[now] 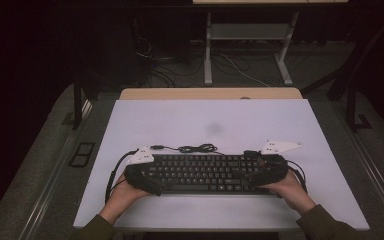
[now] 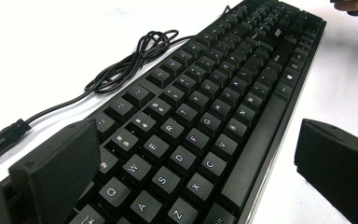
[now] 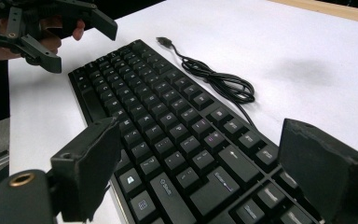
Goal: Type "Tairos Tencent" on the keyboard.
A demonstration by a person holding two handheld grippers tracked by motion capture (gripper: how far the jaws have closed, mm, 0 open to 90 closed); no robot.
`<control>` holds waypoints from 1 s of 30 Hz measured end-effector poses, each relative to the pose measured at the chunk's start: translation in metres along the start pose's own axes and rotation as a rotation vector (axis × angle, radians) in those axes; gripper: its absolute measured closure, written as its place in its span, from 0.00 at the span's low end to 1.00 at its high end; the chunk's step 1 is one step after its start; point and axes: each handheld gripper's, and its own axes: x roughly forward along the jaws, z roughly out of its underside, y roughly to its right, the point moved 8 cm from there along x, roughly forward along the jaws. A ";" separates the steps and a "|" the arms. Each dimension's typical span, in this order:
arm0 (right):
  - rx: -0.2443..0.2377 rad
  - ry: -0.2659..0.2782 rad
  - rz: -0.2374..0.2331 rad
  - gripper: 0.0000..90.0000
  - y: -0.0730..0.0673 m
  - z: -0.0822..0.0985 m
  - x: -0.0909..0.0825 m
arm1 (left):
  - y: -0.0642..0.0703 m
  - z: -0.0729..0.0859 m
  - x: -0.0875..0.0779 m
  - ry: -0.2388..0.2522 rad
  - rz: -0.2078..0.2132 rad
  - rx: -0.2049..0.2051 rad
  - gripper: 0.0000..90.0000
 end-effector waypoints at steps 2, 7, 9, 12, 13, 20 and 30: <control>-0.004 0.000 -0.003 0.15 0.000 -0.001 0.001 | 0.000 0.000 0.000 0.001 0.002 0.001 0.00; -0.007 -0.004 -0.013 0.16 -0.003 -0.003 0.007 | 0.000 0.000 0.001 0.003 0.003 0.000 0.00; -0.014 -0.006 -0.017 0.17 -0.004 -0.004 0.010 | 0.000 0.000 0.000 0.004 0.004 -0.002 0.00; -0.011 -0.009 -0.029 0.20 -0.006 -0.006 0.013 | 0.000 0.000 0.000 0.003 0.004 -0.001 0.00; -0.015 -0.008 -0.029 0.20 -0.006 -0.006 0.014 | 0.000 0.000 0.000 0.002 0.004 -0.001 0.00; -0.020 -0.015 -0.072 0.40 -0.012 -0.005 0.015 | -0.001 0.000 0.000 0.003 0.003 0.003 0.00; -0.039 -0.050 -0.110 0.64 -0.017 0.001 0.020 | -0.001 0.000 0.001 0.003 0.003 0.000 0.00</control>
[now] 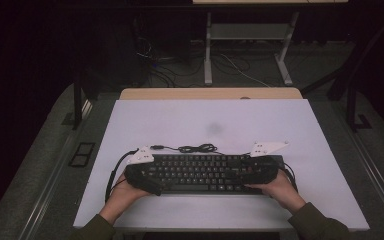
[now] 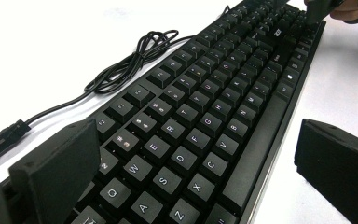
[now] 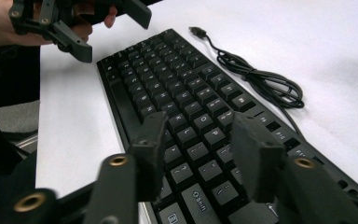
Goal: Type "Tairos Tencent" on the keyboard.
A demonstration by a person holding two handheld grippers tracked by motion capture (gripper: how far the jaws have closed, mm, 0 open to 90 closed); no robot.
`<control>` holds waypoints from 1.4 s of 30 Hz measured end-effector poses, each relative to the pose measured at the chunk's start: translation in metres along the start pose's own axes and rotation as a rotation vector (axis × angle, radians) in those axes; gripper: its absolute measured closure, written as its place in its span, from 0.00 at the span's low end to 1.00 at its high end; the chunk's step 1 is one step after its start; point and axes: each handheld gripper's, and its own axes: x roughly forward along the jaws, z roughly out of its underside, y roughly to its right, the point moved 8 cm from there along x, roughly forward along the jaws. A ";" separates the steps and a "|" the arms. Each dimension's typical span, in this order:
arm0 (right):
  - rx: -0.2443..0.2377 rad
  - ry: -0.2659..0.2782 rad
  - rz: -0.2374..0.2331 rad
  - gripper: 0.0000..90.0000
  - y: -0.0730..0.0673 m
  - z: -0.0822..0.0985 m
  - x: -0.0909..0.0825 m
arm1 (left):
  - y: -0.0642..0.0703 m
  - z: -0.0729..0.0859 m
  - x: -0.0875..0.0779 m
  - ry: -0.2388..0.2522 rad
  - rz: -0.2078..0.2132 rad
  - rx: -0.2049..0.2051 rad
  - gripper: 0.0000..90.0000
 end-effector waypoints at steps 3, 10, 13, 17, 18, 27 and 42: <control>-0.005 -0.011 -0.008 0.74 -0.001 0.002 0.001 | 0.000 0.000 0.000 0.000 -0.001 0.000 0.00; -0.028 -0.064 -0.021 0.96 -0.002 0.010 0.006 | 0.000 0.000 0.000 0.000 0.000 -0.001 0.00; -0.035 -0.081 -0.022 0.99 -0.002 0.012 0.006 | 0.000 0.000 0.000 0.001 0.000 -0.002 0.00; -0.039 -0.107 -0.020 0.99 -0.002 0.016 0.009 | 0.000 0.000 0.000 0.001 -0.001 -0.002 0.00; -0.039 -0.118 -0.021 0.99 -0.002 0.018 0.010 | 0.000 0.000 0.001 0.001 -0.001 0.000 0.00; -0.048 -0.166 -0.001 0.99 0.001 0.026 0.014 | -0.001 -0.002 0.002 0.004 -0.004 0.000 0.00; -0.064 -0.221 0.016 0.99 0.005 0.035 0.016 | -0.002 -0.007 0.008 0.009 -0.008 -0.001 0.00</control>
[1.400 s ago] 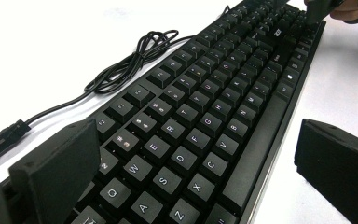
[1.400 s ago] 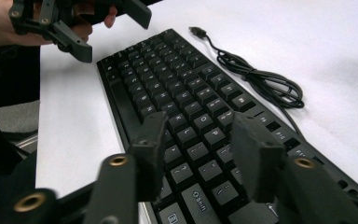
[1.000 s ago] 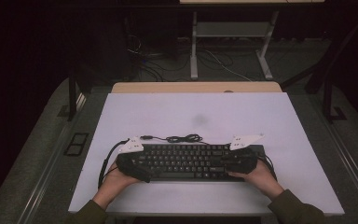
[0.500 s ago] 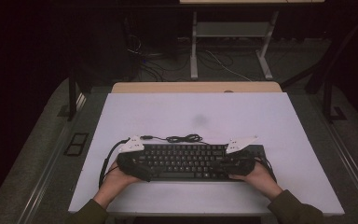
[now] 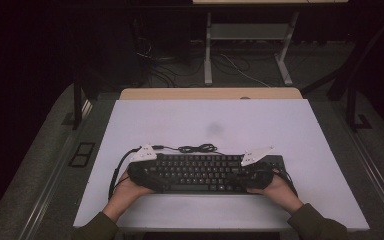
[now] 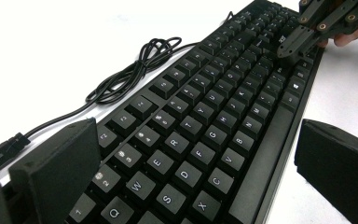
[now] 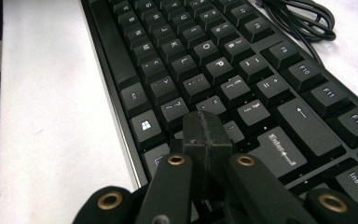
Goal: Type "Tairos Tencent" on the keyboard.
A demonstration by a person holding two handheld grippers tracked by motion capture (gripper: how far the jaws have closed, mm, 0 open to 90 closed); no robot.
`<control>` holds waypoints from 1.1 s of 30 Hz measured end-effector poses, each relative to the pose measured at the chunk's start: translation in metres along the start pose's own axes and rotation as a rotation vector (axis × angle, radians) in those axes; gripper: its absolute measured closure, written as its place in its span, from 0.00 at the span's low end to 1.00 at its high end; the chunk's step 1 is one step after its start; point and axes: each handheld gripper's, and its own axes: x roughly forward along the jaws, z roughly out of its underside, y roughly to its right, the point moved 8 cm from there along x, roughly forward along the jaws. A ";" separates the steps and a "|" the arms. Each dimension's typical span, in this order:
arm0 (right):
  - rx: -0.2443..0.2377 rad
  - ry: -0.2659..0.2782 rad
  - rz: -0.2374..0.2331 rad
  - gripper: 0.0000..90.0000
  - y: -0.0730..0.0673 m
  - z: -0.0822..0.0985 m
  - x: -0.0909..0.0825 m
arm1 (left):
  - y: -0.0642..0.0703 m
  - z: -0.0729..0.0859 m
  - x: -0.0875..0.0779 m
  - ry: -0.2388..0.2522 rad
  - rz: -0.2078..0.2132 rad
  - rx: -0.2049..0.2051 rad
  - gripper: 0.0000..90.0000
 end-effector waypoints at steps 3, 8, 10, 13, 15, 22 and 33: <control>0.003 -0.004 -0.002 0.99 0.000 0.000 0.000 | 0.000 -0.001 0.002 0.001 0.001 0.002 0.00; 0.009 -0.005 -0.002 0.99 0.000 0.000 0.000 | 0.000 -0.005 0.007 0.002 0.003 0.003 0.00; 0.010 -0.004 -0.003 0.99 0.000 0.000 0.000 | 0.000 -0.006 0.009 0.003 0.004 0.005 0.00; 0.013 -0.004 -0.005 0.99 0.000 0.000 0.000 | 0.000 -0.007 0.012 0.001 0.005 0.007 0.00; 0.009 -0.003 -0.003 0.99 0.000 0.000 0.000 | 0.000 -0.008 0.014 -0.001 0.007 0.009 0.00; 0.011 -0.005 -0.003 0.99 0.000 0.000 0.000 | 0.000 -0.013 0.019 0.010 0.014 0.000 0.02; 0.009 -0.003 -0.007 0.99 -0.001 0.000 0.001 | -0.003 -0.023 0.027 0.012 0.023 0.011 0.18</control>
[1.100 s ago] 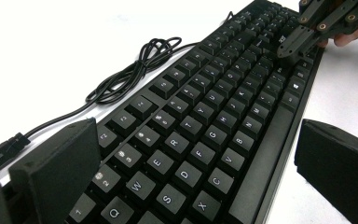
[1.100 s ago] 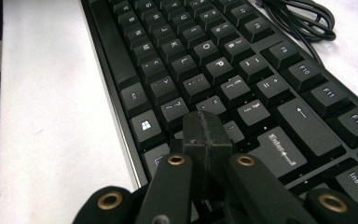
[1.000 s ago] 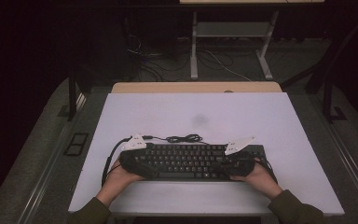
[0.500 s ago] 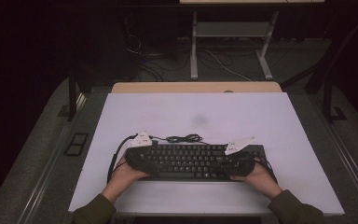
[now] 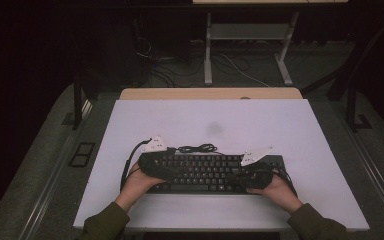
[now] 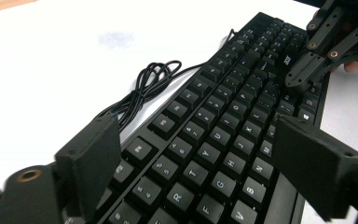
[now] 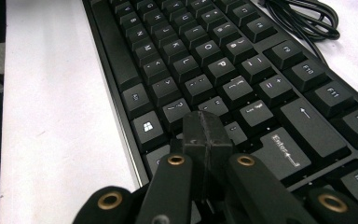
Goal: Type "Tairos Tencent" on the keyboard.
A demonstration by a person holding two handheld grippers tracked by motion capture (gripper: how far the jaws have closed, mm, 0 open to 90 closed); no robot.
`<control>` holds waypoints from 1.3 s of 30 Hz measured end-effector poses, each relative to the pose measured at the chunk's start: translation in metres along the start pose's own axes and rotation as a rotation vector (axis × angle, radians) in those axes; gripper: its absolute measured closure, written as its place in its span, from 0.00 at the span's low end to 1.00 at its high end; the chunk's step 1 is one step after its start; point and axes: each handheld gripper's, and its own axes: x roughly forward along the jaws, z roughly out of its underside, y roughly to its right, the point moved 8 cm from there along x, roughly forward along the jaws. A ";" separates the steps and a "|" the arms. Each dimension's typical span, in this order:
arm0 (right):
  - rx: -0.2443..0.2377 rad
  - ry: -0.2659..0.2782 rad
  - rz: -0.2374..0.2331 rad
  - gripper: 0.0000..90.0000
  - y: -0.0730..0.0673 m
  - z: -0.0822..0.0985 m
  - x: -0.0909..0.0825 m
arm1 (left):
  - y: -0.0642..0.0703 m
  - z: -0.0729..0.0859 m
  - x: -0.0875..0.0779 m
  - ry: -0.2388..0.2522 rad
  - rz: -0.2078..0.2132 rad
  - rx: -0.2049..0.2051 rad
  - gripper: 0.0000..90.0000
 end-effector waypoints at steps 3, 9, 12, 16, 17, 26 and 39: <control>0.002 0.001 -0.002 0.99 0.000 0.000 0.000 | 0.000 -0.001 0.003 -0.006 0.008 -0.001 0.26; 0.000 0.000 0.000 0.99 0.000 0.000 0.000 | 0.001 0.000 0.010 -0.023 0.019 -0.005 0.48; -0.001 0.000 0.000 0.99 0.000 0.000 0.000 | 0.002 0.002 0.012 -0.035 0.030 -0.005 0.65; 0.000 0.001 0.001 0.99 0.000 0.000 0.000 | 0.002 0.005 0.013 -0.058 0.044 -0.002 0.82; 0.000 0.001 0.000 0.99 0.000 0.000 0.000 | 0.002 0.006 0.013 -0.066 0.045 -0.003 0.82; -0.001 0.001 0.001 0.99 0.000 0.000 0.000 | 0.002 0.012 0.016 -0.117 0.047 0.010 0.99; -0.002 0.002 0.002 0.99 0.000 0.000 0.000 | 0.001 0.018 0.021 -0.167 0.039 0.018 0.99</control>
